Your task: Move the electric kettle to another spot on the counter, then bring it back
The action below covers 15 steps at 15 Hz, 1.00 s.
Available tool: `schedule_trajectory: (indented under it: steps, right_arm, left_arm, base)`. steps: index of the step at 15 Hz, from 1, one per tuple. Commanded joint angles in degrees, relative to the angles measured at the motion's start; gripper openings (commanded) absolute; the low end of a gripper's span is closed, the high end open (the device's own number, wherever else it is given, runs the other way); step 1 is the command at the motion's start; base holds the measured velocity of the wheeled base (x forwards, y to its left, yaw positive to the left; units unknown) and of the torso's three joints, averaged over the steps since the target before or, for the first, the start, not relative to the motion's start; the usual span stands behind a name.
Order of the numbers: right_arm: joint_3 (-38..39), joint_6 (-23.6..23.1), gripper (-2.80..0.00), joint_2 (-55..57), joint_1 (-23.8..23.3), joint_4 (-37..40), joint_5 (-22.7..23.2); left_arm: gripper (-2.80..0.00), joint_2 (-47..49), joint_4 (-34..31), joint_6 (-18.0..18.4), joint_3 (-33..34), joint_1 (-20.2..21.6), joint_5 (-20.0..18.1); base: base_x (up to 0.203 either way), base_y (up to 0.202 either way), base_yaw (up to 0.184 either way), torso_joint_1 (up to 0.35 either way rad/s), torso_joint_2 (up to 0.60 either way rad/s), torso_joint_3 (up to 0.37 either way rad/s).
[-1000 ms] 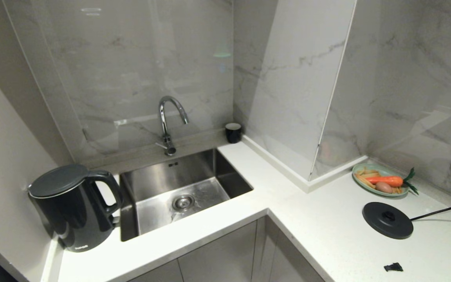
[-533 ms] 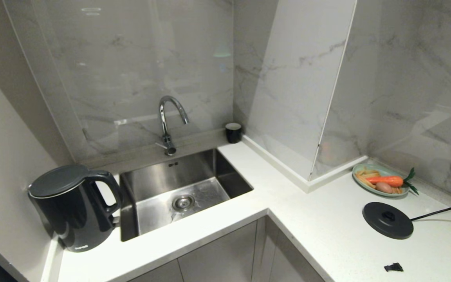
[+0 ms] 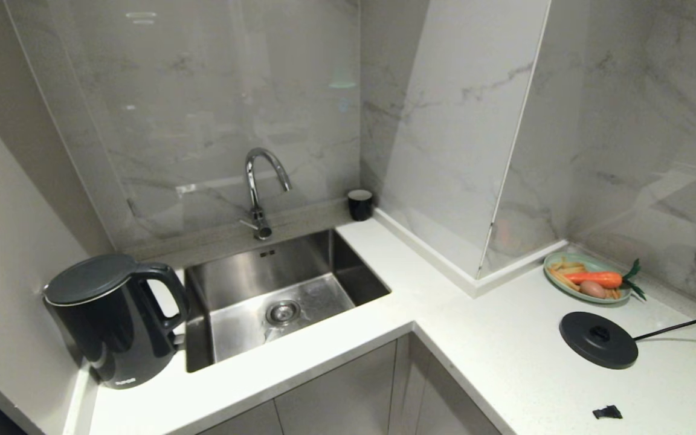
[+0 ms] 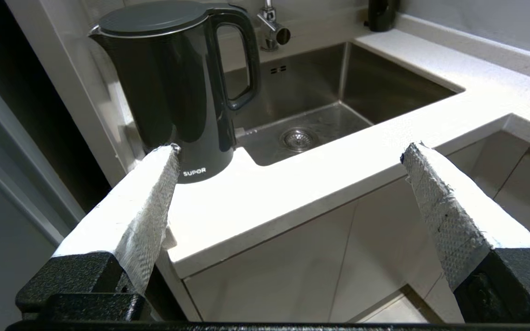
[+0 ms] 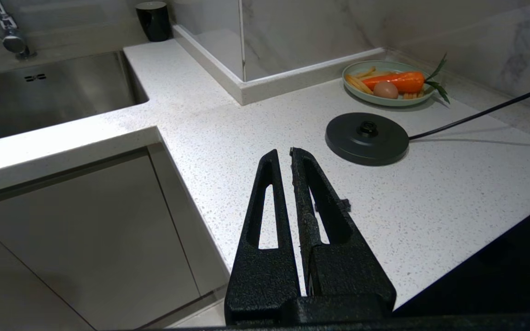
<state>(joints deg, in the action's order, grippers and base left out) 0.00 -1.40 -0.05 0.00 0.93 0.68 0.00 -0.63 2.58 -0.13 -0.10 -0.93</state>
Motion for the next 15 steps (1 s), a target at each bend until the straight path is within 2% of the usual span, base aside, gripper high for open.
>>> schedule_trajectory:
  steps: [1,3,6,12,13,15]
  right_arm:
    - [0.00,0.00,-2.80,0.05,0.00,-0.05,0.02]
    - [0.00,0.08,-2.80,0.05,0.00,0.04,-0.07]
    - [0.00,0.08,-2.80,0.05,0.00,0.04,-0.07]
    - [0.00,0.16,-2.80,0.05,0.00,0.04,-0.16]
    - [0.00,0.08,-2.80,0.05,0.00,0.04,-0.07]
    - [0.00,0.08,-2.80,0.05,0.00,0.04,-0.07]
  left_arm:
    - [0.00,0.09,0.02,-0.04,0.05,0.01,0.05]
    - [0.00,0.09,0.02,0.93,0.13,0.10,-0.30]
    - [0.00,0.00,0.38,-0.19,0.35,0.08,0.29]
    - [0.00,0.09,1.51,-0.12,0.57,0.10,0.49]
    - [-2.80,0.09,1.51,-0.30,0.57,0.10,0.57]
    - [-2.80,0.09,1.42,-0.21,0.57,0.10,0.40]
  base:
    - [0.000,0.000,0.000,0.000,0.00,0.000]
    - [0.000,0.000,0.000,0.000,0.00,0.000]
    - [0.000,0.000,0.000,0.000,0.00,0.000]
    - [0.000,0.000,0.000,0.000,0.00,0.000]
    - [0.000,0.000,0.000,0.000,0.00,0.000]
    - [0.000,0.000,0.000,0.000,0.00,0.000]
